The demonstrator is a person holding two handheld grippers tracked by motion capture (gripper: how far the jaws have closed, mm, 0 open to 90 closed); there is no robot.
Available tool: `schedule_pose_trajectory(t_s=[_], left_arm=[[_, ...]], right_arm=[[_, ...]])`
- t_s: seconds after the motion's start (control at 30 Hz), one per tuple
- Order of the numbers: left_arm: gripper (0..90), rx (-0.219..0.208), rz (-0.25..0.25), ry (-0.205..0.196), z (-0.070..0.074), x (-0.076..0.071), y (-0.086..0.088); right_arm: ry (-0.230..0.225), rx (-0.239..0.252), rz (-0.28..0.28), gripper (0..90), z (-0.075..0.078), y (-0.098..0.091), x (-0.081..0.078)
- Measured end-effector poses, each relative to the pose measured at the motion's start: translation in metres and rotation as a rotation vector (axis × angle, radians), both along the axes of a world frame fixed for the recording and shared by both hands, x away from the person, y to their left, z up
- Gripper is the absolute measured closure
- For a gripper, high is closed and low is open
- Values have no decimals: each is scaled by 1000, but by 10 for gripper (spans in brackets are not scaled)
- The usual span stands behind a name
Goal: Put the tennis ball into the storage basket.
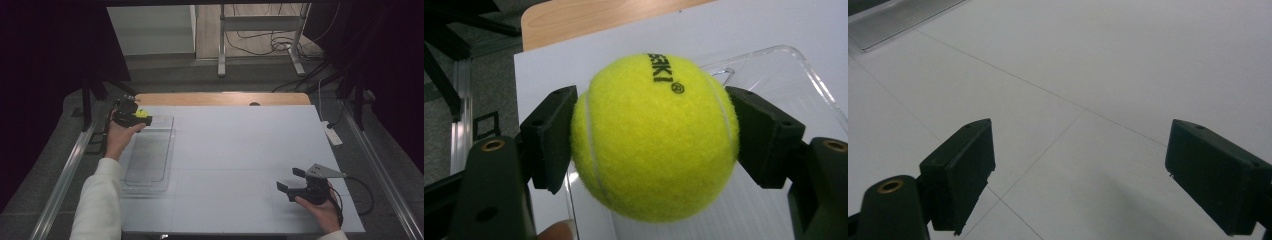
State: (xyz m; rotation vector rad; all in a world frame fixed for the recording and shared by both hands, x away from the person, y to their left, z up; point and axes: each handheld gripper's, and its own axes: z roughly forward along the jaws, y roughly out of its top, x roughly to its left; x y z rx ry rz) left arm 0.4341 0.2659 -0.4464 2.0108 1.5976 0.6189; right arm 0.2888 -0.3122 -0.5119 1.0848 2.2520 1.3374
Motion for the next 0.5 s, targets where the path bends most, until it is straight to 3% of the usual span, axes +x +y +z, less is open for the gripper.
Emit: schedule_pose_trajectory(t_s=[0.5], left_arm=[[266,-1,3,33,-10,1,1]], right_arm=[[-1,-1,0,128,0,0,0]])
